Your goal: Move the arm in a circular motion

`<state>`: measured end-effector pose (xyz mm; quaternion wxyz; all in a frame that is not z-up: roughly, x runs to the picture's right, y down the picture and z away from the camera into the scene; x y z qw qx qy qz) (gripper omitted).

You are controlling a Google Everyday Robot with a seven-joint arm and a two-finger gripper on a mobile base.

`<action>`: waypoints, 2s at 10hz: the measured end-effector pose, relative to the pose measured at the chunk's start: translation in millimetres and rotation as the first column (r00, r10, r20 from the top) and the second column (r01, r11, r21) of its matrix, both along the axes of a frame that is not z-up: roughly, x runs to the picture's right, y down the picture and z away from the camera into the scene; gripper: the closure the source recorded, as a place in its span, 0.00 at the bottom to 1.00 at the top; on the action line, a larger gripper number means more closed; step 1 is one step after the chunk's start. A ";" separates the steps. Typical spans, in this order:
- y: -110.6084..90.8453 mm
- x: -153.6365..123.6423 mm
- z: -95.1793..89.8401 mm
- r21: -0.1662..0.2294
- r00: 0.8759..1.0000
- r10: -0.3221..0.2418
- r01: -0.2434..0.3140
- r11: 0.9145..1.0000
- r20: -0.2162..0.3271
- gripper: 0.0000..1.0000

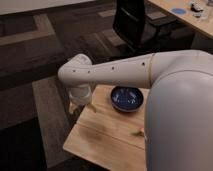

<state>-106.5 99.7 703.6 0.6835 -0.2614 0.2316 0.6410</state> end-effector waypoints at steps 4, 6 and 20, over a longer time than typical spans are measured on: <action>0.0 1.4 2.4 0.000 1.000 0.014 -0.014 1.000 0.001 0.35; -2.5 4.5 8.7 -0.005 0.999 0.033 -0.033 0.999 0.005 0.35; -202.3 114.5 80.9 0.084 0.983 -0.165 0.159 0.984 0.075 0.35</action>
